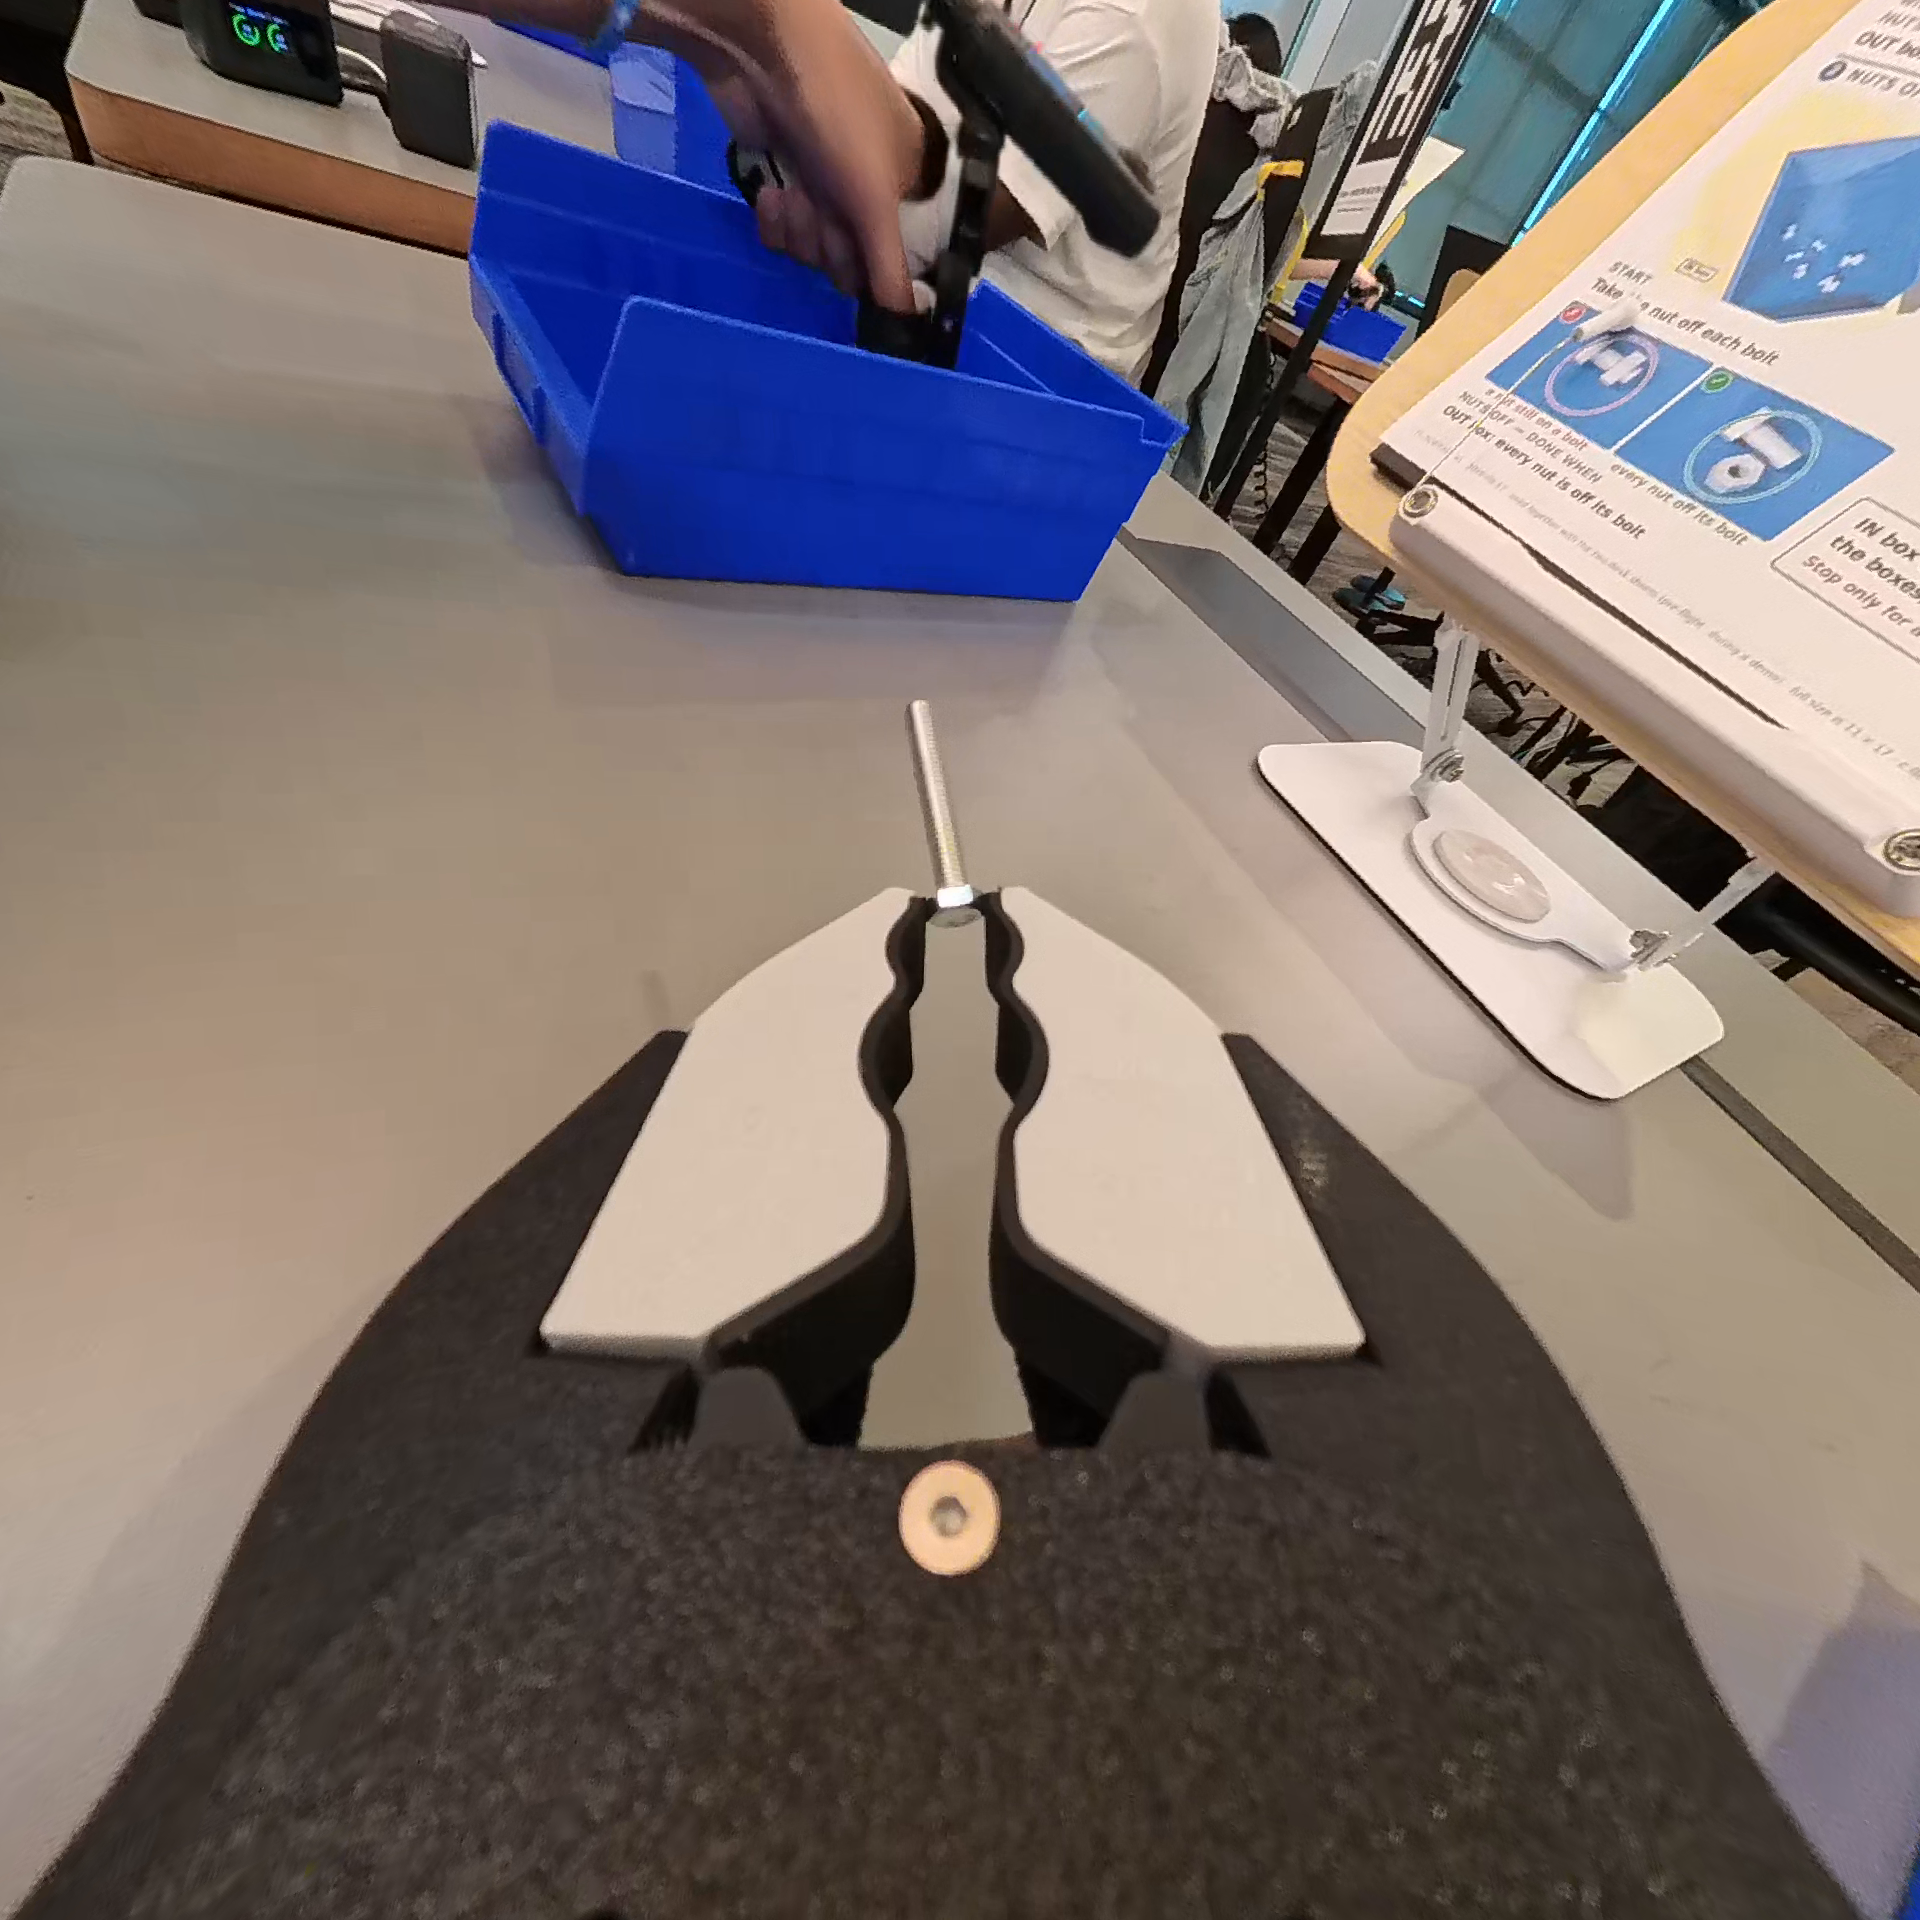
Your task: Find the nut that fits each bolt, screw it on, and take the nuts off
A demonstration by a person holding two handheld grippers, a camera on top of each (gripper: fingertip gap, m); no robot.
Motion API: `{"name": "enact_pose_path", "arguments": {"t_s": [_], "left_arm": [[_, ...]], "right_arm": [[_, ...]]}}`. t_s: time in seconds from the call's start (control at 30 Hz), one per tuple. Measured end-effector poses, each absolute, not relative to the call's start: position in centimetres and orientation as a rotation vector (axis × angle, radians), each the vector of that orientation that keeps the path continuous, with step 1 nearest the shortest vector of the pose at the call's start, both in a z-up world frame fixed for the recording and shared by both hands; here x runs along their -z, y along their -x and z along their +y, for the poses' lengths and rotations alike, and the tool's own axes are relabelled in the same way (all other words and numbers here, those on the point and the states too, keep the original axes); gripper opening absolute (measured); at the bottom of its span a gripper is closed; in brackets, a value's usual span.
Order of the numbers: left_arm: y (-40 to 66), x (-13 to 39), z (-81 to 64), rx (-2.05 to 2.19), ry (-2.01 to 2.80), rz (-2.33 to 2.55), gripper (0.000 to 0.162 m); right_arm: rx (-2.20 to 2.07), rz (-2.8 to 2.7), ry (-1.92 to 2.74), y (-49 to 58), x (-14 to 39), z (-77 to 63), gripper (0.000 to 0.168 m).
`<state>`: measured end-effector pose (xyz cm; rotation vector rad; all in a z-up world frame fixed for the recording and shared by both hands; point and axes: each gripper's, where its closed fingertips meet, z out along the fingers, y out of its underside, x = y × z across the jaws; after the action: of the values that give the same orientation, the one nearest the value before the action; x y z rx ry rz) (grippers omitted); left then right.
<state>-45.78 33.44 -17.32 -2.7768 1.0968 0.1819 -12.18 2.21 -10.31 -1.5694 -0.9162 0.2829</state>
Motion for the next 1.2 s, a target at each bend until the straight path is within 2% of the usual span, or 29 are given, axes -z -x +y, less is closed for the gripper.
{"name": "enact_pose_path", "arguments": {"t_s": [0.37, 0.7, 0.9, 1.2], "left_arm": [[47.1, 18.5, 34.2, -0.317, 2.859, 1.177, 0.031], [46.7, 18.7, 34.2, -0.209, 2.845, 1.197, 0.028], [46.0, 18.9, 33.5, -0.120, 2.854, 1.205, 0.010], [45.8, 18.6, 32.8, -0.101, 2.800, 1.224, 0.010]], "right_arm": [[-0.297, -0.938, 1.581, 12.5, 10.7, 2.1, 0.011], [-0.300, -0.958, 1.580, 12.8, 10.9, 2.0, 0.011], [-0.308, -0.960, 1.579, 12.8, 10.9, 1.9, 0.011], [-0.326, -0.943, 1.570, 12.7, 10.5, 1.8, 0.011]]}}
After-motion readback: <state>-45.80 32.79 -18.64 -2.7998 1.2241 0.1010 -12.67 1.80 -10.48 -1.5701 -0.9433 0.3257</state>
